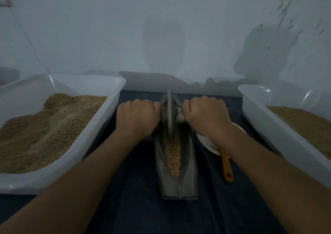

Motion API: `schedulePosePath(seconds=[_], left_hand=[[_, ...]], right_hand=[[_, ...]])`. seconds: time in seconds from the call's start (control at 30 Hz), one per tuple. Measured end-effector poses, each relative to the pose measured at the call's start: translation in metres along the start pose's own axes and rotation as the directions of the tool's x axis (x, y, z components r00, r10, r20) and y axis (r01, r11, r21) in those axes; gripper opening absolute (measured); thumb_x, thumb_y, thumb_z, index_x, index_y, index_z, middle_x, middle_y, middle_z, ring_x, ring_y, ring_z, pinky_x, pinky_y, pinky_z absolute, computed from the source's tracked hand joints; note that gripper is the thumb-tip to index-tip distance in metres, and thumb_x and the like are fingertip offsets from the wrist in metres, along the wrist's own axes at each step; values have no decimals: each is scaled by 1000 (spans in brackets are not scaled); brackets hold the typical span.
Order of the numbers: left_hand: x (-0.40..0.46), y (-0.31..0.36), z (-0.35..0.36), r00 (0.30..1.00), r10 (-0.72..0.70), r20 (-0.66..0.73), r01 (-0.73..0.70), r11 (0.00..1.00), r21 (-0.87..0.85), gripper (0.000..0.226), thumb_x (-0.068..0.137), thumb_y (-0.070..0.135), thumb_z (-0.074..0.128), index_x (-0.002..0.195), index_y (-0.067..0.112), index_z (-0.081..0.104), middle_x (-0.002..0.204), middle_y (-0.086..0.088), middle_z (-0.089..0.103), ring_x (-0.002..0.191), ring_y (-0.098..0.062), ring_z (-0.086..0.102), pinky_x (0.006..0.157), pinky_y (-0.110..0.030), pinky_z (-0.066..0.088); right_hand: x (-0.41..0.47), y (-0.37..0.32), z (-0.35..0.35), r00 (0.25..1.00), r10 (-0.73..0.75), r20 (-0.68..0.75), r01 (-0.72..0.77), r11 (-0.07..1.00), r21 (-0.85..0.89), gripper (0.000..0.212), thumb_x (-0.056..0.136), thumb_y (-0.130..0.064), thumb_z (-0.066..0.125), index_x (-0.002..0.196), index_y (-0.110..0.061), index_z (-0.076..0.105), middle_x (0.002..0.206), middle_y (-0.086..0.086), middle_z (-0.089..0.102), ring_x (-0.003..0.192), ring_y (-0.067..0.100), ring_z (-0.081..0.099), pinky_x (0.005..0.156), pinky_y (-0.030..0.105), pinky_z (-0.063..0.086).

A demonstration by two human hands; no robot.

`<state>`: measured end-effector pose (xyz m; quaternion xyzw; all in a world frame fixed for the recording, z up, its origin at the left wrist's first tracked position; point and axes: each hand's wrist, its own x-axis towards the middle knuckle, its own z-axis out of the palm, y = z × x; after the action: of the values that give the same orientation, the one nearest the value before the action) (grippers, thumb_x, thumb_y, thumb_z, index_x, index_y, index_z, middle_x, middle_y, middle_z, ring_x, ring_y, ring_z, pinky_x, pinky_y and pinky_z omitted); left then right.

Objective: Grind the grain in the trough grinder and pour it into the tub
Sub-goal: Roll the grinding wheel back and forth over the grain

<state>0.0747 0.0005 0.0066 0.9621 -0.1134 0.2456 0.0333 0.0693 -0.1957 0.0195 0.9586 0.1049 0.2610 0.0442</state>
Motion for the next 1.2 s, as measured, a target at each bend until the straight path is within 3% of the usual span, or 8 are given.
schedulePosePath(seconds=[0.23,0.4,0.53,0.63,0.8,0.97,1.1,1.2], left_hand=[[-83,-2,-24,973,143,-181,-143,990,13,30,107,40,17,86,31,36,74,8,40,62,-21,38,65,-41,33],[-22,8,-7,995,94,-19,-89,978,190,34,101,31,14,87,22,44,81,3,53,68,-24,49,64,-35,31],[53,4,8,989,-49,141,30,991,130,45,105,36,24,102,15,63,91,-7,59,82,-29,55,69,-37,38],[53,5,4,979,8,205,-39,988,149,39,107,35,26,111,15,61,111,-13,65,100,-33,62,72,-38,38],[-43,0,-12,995,103,7,-104,993,48,27,106,33,20,90,25,40,85,6,52,73,-22,56,68,-36,45],[-86,-7,-21,987,95,-130,-117,977,-176,27,106,37,23,81,36,33,66,11,40,55,-11,40,59,-40,38],[-44,-9,-8,990,143,-4,-141,983,115,21,103,33,28,91,24,43,84,5,57,69,-23,59,56,-32,44],[17,-1,1,989,107,100,-127,965,229,29,105,33,29,103,20,55,104,-4,63,89,-30,61,67,-36,42]], right_hand=[[-85,-8,-23,970,-92,-224,106,993,49,29,105,-38,26,79,-30,35,65,-11,36,53,13,29,56,34,25],[-26,6,1,999,-38,22,38,999,6,36,102,-28,37,67,-24,29,61,-6,36,55,18,42,53,31,30],[40,28,16,927,27,373,-79,989,126,24,106,-28,30,86,-21,41,80,0,38,81,29,47,68,43,37],[44,23,11,910,7,415,-49,995,90,21,105,-31,28,98,-18,42,86,3,39,84,28,47,71,44,36],[-32,-6,-13,997,-68,-18,68,997,-39,34,101,-34,22,75,-17,37,66,-9,39,54,16,39,55,34,36],[-70,-13,-22,944,-109,-312,132,990,52,38,103,-39,21,70,-28,34,58,-10,32,48,14,26,56,34,18],[-16,-4,-1,1000,5,-29,-6,999,-32,46,98,-43,17,64,-23,41,61,-8,43,52,14,37,56,31,26],[26,15,18,956,117,268,-131,991,35,42,102,-45,24,88,-20,55,88,2,52,76,23,45,69,39,31]])
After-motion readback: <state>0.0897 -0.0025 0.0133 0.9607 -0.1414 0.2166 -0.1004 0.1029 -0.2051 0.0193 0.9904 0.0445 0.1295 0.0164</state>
